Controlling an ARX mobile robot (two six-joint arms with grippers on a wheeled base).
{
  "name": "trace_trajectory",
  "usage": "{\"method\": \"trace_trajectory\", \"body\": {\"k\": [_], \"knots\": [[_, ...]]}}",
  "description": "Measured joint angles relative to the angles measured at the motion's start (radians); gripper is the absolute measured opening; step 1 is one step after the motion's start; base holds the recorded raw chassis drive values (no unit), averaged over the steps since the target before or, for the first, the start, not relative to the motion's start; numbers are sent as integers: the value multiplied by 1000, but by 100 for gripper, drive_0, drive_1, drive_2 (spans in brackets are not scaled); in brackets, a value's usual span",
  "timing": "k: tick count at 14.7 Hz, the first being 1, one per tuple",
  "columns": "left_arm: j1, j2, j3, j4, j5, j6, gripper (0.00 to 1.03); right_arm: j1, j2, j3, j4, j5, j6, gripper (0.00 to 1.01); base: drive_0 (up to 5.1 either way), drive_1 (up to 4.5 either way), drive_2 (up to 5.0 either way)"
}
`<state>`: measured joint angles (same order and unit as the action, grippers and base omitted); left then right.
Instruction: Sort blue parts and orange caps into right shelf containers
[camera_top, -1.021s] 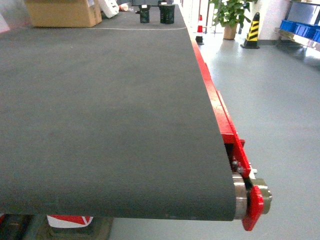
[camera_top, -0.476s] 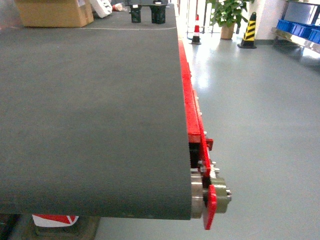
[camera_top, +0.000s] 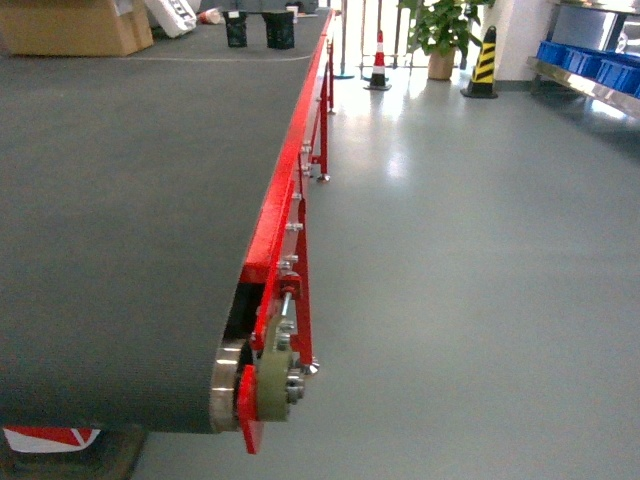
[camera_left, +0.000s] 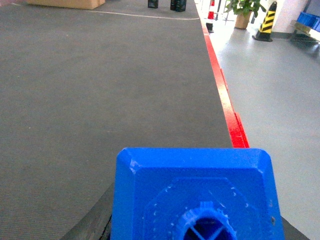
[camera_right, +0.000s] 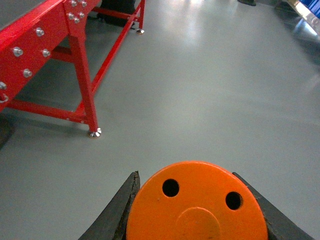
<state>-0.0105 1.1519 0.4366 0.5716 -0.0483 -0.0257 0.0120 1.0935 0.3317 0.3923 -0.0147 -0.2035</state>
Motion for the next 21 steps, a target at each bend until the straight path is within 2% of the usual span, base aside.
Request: {"method": "trace_trajectory", "body": {"k": [21], "knots": [[-1,1,0,-3,3,0,44,0,0,0,4,3,0,44,508,-232,-232]]}}
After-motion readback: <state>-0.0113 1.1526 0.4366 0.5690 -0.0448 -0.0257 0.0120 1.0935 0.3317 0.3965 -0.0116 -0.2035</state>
